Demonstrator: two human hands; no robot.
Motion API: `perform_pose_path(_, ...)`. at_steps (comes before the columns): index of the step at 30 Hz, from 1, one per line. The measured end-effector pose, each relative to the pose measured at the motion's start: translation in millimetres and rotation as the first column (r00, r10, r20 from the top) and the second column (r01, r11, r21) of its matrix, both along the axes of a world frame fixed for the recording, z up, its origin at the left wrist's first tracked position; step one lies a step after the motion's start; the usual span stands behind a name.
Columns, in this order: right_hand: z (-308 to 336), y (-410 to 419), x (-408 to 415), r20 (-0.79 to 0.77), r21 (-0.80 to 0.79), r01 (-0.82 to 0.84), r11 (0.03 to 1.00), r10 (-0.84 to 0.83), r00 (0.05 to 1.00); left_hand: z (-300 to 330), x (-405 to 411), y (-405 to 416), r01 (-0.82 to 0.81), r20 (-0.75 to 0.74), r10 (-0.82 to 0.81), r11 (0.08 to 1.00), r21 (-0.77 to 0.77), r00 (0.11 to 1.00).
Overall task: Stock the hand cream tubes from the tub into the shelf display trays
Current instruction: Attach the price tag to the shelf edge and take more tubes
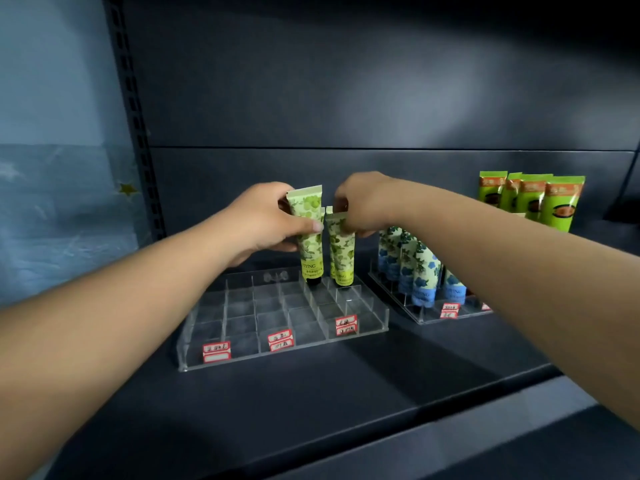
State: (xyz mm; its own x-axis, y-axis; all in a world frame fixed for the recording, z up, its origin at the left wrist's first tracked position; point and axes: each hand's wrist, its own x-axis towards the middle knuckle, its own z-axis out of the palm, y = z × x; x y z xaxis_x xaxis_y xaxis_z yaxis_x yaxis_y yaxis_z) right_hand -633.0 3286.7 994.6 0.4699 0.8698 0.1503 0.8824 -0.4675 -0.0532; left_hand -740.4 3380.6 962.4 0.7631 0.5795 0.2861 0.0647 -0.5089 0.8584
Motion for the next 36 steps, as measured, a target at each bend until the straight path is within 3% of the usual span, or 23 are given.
perform_pose_path(8,-1,7,6,0.139,-0.023,0.000,1.000,0.003,0.990,-7,8,3,-0.034,-0.005,0.034,0.999,-0.043,0.999)
perform_pose_path(12,4,7,9,0.053,-0.034,0.005,0.999,-0.004,0.999,-11,12,2,-0.038,-0.010,0.037,0.997,-0.068,0.999)
perform_pose_path(15,8,4,13,-0.099,-0.019,0.001,1.000,-0.003,0.995,-15,17,2,-0.043,-0.021,0.041,0.996,-0.081,0.999)
perform_pose_path(28,7,4,19,-0.212,0.036,0.036,0.999,-0.027,0.977,-25,28,3,-0.100,-0.147,0.102,0.995,0.019,0.984)
perform_pose_path(36,12,-7,20,-0.099,0.085,0.025,0.996,-0.017,0.995,-17,22,3,-0.143,-0.105,0.154,0.984,0.104,0.983)
